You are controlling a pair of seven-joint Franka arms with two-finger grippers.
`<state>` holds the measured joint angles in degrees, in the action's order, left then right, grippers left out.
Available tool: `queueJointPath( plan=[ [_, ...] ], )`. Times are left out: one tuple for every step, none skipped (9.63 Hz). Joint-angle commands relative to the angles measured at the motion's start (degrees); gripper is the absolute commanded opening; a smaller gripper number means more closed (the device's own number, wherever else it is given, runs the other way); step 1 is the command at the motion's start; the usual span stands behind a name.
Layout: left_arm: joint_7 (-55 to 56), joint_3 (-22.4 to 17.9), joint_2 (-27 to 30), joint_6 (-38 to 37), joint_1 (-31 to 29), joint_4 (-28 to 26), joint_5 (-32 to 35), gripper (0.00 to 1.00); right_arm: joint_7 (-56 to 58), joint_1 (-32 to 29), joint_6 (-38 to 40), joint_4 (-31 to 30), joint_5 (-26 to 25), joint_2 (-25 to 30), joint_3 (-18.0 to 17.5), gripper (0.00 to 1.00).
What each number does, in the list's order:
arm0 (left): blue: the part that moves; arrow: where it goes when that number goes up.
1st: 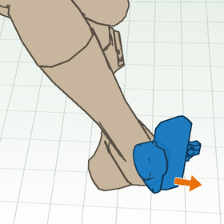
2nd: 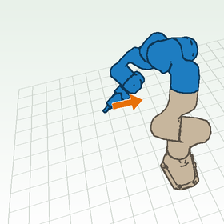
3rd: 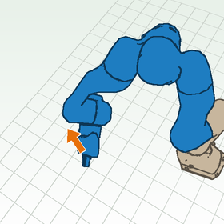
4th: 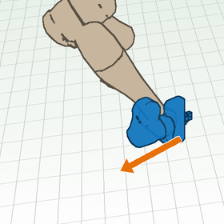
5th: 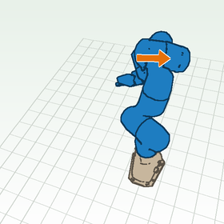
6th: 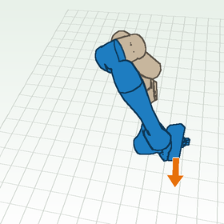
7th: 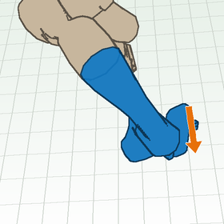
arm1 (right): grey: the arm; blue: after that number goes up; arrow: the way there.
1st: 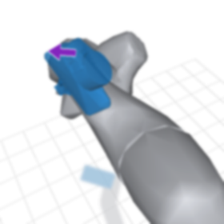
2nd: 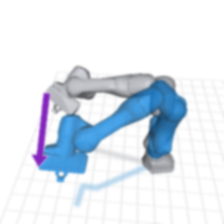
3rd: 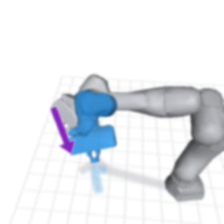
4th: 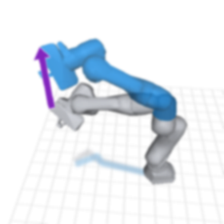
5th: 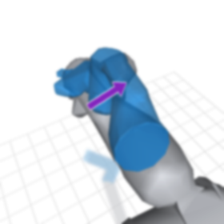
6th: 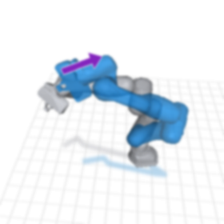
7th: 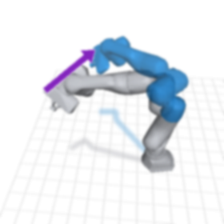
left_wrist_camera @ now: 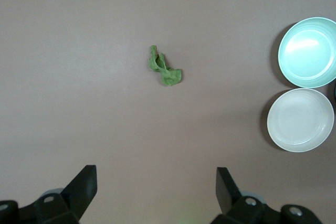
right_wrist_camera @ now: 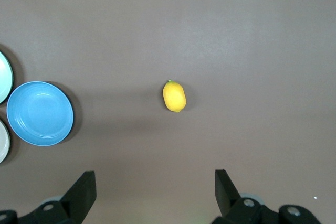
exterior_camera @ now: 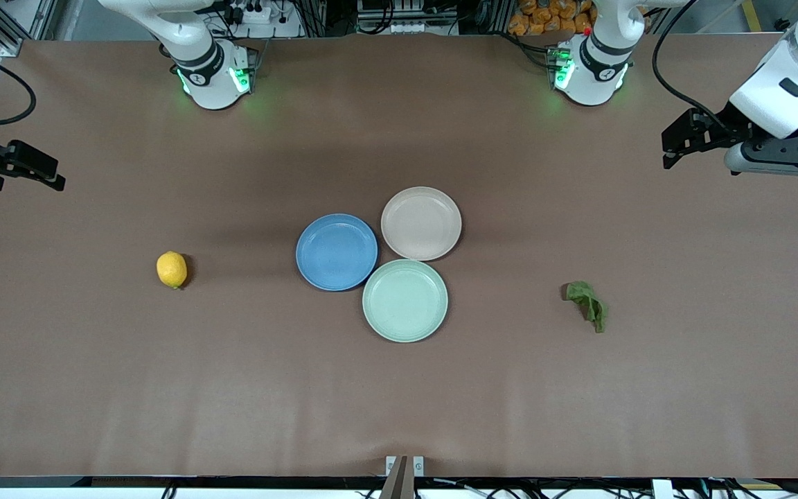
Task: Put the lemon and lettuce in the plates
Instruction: 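Move the left gripper toward the green lettuce leaf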
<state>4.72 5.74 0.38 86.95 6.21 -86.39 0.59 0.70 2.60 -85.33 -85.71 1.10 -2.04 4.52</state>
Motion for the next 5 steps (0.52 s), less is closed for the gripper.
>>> queueJointPath(
  plan=[
    [-1.4,0.0,0.6,-0.9,0.0,0.5,-0.1,1.0,-0.3,0.0,1.1,1.7,-0.5,-0.8,0.1,1.0],
    [-1.0,0.0,0.3,-0.9,0.2,0.5,-0.2,1.0,-0.3,0.0,1.1,1.7,-0.5,-0.8,0.1,1.0],
    [-0.7,0.1,0.2,-0.9,0.3,0.5,-0.1,1.0,-0.3,0.0,1.1,1.7,-0.5,-0.8,0.1,1.0],
    [-0.6,0.0,0.1,-0.9,0.6,0.5,0.3,1.0,-0.3,0.0,1.1,1.7,-0.5,-0.8,0.1,1.0],
    [-0.4,0.0,-0.5,-0.9,0.7,0.4,0.4,1.0,-0.3,-0.1,1.1,1.7,-0.5,-0.8,0.1,1.0]
  ],
)
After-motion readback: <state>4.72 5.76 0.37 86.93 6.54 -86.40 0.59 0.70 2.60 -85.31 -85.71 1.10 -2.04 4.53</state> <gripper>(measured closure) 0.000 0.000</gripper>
